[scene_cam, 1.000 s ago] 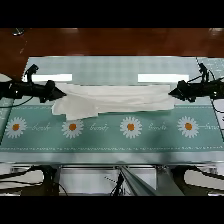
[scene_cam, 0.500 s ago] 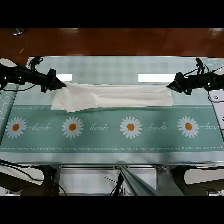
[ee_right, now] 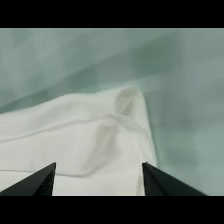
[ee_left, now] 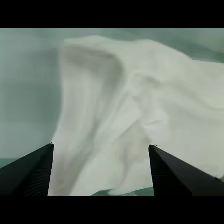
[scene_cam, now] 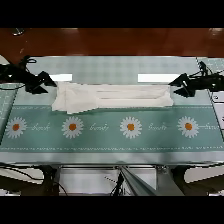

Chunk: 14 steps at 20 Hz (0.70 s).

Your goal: Fold the shirts.

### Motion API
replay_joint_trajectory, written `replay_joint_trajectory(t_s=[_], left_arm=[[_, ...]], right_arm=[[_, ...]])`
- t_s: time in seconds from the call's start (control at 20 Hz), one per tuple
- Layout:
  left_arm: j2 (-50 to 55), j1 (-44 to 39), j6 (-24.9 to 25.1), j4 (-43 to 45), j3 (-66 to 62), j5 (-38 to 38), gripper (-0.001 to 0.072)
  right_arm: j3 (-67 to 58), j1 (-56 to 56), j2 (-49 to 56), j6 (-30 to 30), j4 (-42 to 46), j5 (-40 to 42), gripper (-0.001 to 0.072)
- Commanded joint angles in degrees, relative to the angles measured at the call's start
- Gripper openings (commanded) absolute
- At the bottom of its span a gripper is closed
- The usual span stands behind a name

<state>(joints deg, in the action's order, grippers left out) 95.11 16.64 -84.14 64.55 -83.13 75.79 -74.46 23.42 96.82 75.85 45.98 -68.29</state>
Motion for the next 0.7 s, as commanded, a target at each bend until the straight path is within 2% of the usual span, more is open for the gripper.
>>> replay_joint_trajectory(t_s=[0.0,0.05,0.1,0.2,0.25,0.35,0.55,0.6,0.65], left_arm=[[-8.5,5.01,-2.69,7.43,6.67,-5.55,0.0704],[-11.65,6.25,-1.9,2.51,11.3,-9.4,0.0704],[-14.69,6.84,1.42,-3.72,16.13,-12.61,0.0704],[-19.96,6.14,11.21,-16.5,25.09,-15.28,0.0704],[-21.62,5.35,14.32,-20.63,27.91,-15.23,0.0704],[-23.52,2.89,16.0,-24.65,30.88,-15.23,0.0703],[-23.32,-3.54,16.11,-24.74,30.93,-15.93,0.0703],[-23.32,-5.03,16.22,-24.74,30.93,-16.55,0.0703],[-23.3,-6.23,16.22,-24.74,30.93,-17.27,0.0701]], right_arm=[[0.26,4.98,-0.66,0.11,5.01,-2.91,0.0622],[0.9,5.18,-0.46,0.07,4.9,-1.66,0.0622],[1.38,4.9,0.02,-0.35,4.63,-0.7,0.0622],[1.38,3.37,2.08,-1.95,1.84,-0.79,0.0622],[1.38,2.38,2.99,-3.06,-0.09,-0.76,0.0622],[1.38,-0.07,4.52,-3.96,-2.12,-0.35,0.0622],[1.36,-4.5,5.88,-3.08,-2.14,-0.79,0.0611],[1.36,-5.25,5.86,-2.34,-2.16,-1.25,0.0587],[1.36,-5.92,5.86,-1.84,-2.16,-1.68,0.0425]])
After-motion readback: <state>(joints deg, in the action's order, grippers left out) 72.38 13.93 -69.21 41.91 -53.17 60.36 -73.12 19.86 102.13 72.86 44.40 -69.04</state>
